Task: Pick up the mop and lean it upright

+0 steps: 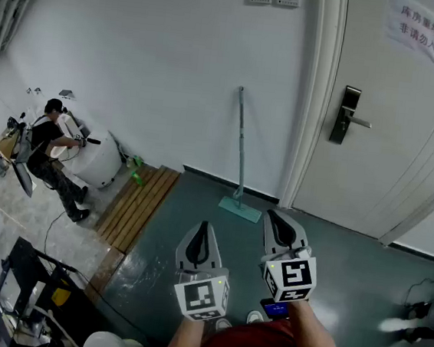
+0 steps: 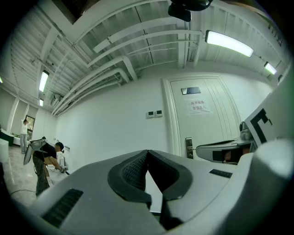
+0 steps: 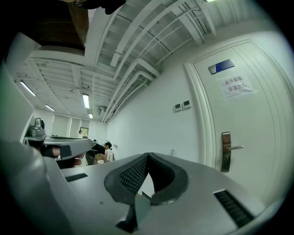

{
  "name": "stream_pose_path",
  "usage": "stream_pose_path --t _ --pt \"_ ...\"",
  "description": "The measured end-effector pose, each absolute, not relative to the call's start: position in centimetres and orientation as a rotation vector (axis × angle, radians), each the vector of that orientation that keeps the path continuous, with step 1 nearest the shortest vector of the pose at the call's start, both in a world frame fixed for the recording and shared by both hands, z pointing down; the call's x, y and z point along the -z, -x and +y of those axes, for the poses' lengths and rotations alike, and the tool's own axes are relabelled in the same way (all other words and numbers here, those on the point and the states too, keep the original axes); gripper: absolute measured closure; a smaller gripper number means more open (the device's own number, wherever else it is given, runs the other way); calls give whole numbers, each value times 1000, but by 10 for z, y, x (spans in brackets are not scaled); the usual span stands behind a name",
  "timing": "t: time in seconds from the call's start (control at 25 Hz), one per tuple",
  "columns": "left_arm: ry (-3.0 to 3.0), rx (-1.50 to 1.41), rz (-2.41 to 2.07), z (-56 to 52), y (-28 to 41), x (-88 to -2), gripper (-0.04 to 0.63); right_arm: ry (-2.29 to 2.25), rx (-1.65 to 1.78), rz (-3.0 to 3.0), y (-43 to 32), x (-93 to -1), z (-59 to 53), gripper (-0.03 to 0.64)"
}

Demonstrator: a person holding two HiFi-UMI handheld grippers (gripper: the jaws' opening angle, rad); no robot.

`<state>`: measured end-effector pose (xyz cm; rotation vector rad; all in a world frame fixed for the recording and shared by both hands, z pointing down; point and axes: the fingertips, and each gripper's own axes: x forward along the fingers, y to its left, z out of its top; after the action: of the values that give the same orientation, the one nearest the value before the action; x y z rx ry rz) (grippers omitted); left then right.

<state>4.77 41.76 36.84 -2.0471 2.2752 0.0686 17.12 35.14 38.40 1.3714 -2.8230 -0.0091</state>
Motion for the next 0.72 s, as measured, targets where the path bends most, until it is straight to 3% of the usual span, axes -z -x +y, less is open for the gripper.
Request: stream_pose_path --t 0.72 --pt "2066 7 2280 396 -86 -383 581 -1371 -24 -2814 -206 -395 332 598"
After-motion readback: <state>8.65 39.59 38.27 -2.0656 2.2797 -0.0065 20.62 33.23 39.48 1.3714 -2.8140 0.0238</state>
